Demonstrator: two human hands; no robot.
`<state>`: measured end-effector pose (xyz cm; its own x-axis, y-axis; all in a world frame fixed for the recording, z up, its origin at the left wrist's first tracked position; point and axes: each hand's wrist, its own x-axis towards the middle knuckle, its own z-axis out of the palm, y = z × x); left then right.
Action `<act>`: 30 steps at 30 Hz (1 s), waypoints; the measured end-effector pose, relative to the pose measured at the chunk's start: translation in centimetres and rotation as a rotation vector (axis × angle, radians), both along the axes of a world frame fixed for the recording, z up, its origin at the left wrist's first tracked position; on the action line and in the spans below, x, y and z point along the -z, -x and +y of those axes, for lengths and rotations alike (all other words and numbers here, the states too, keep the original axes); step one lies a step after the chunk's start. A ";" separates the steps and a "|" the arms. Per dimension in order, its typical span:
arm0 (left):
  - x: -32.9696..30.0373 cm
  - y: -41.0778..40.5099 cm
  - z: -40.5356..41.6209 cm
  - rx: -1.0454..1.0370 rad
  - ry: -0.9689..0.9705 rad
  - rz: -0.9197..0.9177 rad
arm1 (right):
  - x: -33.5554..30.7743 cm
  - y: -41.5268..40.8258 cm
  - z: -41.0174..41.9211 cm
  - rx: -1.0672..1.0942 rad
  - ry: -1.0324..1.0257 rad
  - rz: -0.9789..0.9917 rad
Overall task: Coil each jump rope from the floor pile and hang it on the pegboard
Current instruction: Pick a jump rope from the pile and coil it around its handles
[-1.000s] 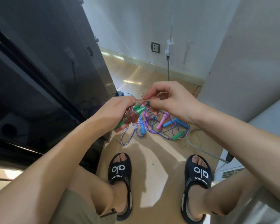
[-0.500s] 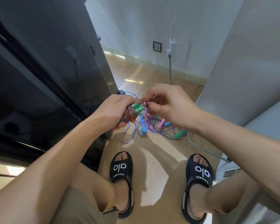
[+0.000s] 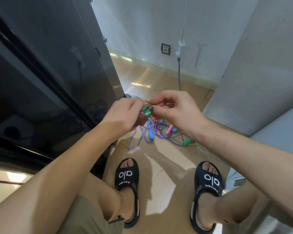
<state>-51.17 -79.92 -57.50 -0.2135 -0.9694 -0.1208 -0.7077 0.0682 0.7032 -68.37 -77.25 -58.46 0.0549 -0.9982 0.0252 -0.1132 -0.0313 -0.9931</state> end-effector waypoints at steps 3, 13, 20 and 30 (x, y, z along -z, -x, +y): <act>-0.2 0.2 0.2 0.031 0.067 -0.014 | 0.3 -0.2 -0.1 0.052 0.044 -0.020; -0.2 1.4 0.4 -0.038 0.158 -0.083 | 0.2 -0.8 0.2 0.197 -0.055 -0.084; 0.0 1.7 0.3 -0.041 0.231 -0.121 | 0.5 -1.4 0.0 0.207 -0.056 -0.113; 0.4 1.9 -0.2 -0.062 0.231 -0.074 | 0.3 -1.4 -0.3 0.261 -0.067 -0.073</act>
<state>-53.10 -80.10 -57.87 -0.1518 -0.9841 0.0920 -0.7647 0.1759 0.6199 -66.92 -77.60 -58.80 -0.2038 -0.9779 -0.0471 -0.0366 0.0557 -0.9978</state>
